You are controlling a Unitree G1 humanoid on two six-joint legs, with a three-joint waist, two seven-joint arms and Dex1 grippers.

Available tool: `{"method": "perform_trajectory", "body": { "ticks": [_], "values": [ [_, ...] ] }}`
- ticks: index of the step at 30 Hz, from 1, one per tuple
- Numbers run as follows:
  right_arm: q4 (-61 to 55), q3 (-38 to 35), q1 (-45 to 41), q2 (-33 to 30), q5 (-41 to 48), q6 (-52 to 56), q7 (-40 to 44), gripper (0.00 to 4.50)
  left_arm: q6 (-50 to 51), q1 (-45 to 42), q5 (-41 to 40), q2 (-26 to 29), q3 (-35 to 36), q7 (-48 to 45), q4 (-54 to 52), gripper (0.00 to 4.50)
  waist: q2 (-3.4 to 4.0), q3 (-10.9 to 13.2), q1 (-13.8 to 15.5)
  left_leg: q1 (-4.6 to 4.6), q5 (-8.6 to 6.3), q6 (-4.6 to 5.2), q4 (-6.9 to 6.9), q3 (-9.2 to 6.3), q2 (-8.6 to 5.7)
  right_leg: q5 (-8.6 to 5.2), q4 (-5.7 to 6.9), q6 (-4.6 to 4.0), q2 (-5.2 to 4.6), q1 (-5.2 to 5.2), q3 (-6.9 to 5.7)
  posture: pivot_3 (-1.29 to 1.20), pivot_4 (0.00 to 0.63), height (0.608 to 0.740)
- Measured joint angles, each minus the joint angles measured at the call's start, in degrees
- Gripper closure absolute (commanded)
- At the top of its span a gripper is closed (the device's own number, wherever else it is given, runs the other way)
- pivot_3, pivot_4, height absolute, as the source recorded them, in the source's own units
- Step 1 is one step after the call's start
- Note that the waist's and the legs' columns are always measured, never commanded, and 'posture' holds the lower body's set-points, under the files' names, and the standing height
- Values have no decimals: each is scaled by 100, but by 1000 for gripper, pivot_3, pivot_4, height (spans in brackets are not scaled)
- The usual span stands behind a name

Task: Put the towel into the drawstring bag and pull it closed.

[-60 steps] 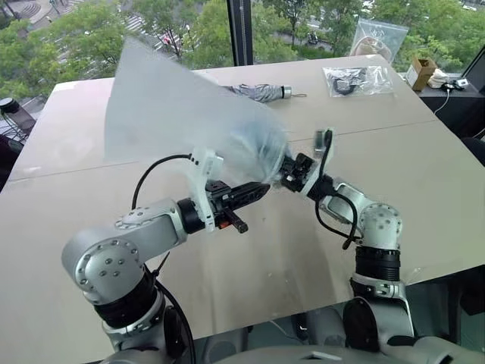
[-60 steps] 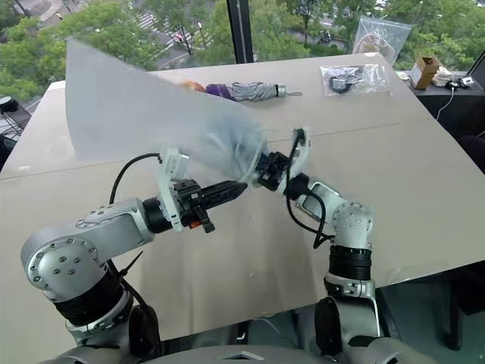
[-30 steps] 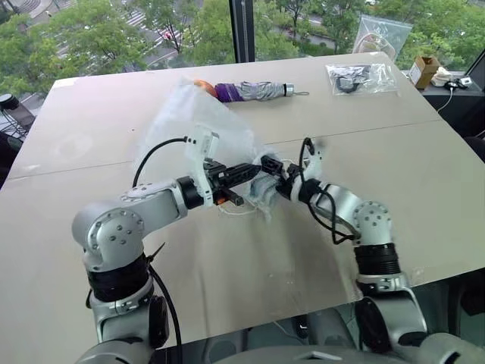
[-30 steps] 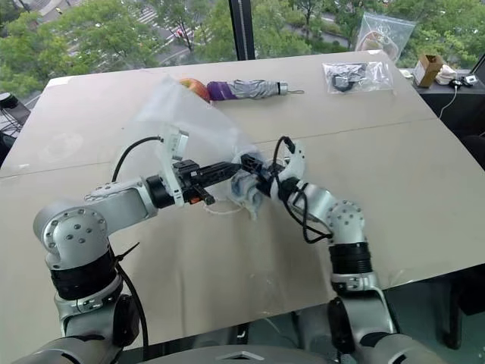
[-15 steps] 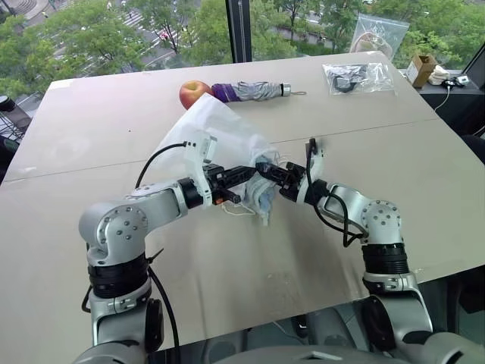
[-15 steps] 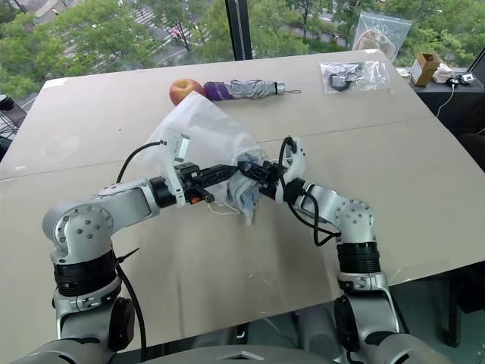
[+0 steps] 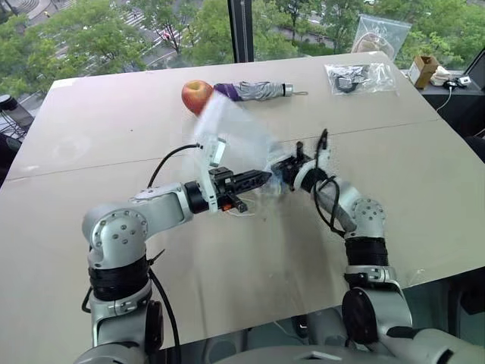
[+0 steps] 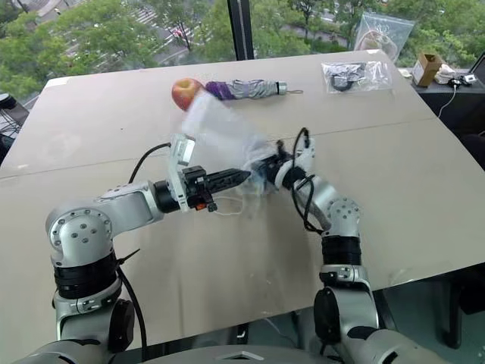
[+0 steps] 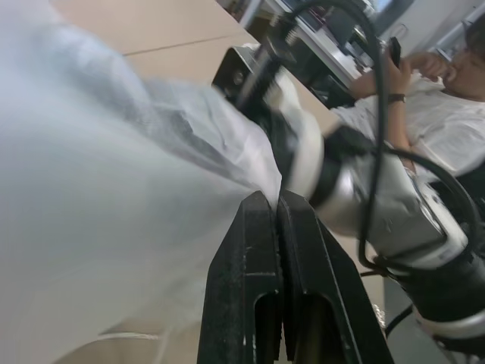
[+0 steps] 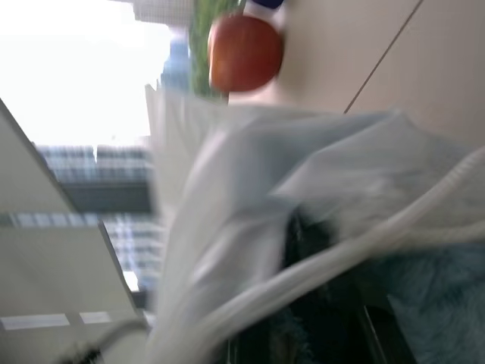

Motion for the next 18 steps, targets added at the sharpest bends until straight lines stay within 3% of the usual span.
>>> {"method": "perform_trajectory", "body": {
  "ticks": [6,10,12,18],
  "values": [
    [177,67,-105,-2,742,-808,-859,4431,-50,1,-34,25,-60,137,4,4500,2,1,-26,3,0,0,-8,-3,11,0,6,-1,13,-4,-2,0,150,740],
    [-103,645,-104,-20,449,-538,-743,2904,-199,-16,6,31,-72,176,35,4500,2,1,-37,3,0,0,-7,3,12,0,6,-1,13,-6,3,0,150,740],
    [-384,1091,-102,-53,126,-199,-526,1918,-342,-78,123,53,-75,190,139,4500,2,1,-30,3,0,0,-7,0,12,0,6,-1,15,-6,1,0,150,740],
    [-1276,1977,-94,-1398,-1328,797,780,1918,-669,-190,547,137,-311,97,591,4500,3,1,59,-8,0,0,8,6,-4,-8,-7,-13,2,1,11,0,150,740]
  ]
}}
